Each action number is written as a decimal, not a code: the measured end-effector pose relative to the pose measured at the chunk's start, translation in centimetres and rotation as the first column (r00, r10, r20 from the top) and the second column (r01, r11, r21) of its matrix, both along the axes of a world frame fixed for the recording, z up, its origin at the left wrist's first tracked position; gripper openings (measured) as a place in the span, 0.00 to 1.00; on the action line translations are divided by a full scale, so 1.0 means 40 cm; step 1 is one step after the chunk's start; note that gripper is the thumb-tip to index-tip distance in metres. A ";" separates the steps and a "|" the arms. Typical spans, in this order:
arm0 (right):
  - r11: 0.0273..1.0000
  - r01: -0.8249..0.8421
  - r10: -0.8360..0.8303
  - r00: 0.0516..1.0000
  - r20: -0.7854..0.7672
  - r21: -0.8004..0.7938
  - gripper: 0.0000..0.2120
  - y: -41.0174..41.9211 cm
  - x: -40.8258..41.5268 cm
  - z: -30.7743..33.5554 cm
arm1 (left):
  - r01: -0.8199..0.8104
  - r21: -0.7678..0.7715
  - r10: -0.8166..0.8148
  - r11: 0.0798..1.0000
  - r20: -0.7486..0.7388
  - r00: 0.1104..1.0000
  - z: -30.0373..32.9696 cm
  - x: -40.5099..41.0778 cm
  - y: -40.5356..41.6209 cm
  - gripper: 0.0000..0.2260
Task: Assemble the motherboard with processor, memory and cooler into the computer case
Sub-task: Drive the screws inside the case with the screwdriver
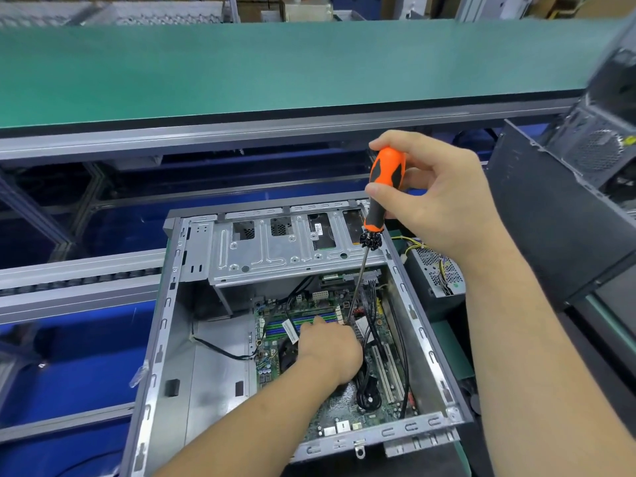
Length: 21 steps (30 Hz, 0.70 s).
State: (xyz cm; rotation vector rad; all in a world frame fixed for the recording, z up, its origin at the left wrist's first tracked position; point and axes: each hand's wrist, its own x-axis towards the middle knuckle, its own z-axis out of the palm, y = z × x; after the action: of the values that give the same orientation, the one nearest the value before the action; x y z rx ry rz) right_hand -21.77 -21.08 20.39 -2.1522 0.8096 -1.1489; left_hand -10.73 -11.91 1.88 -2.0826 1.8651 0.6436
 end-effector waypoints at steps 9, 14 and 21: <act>1.000 0.001 -0.001 1.000 -0.017 -0.001 0.18 -0.005 0.006 -0.001 | 0.014 -0.006 -0.014 1.000 -0.010 1.000 -0.005 0.002 0.000 0.15; 1.000 -0.020 0.021 0.999 -0.026 0.013 0.18 0.002 0.008 -0.001 | 0.021 0.023 -0.020 1.000 -0.035 0.999 -0.007 0.008 -0.003 0.15; 1.000 -0.024 0.023 0.998 -0.050 -0.016 0.19 0.013 0.006 0.001 | -0.041 0.006 0.041 0.999 -0.368 0.929 0.014 0.059 -0.015 0.16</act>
State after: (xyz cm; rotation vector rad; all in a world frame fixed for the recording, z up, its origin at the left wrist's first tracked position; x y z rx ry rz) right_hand -21.53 -20.57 20.42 -2.2063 0.7967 -1.0980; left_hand -8.36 -12.52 2.46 -2.1201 2.0109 1.1109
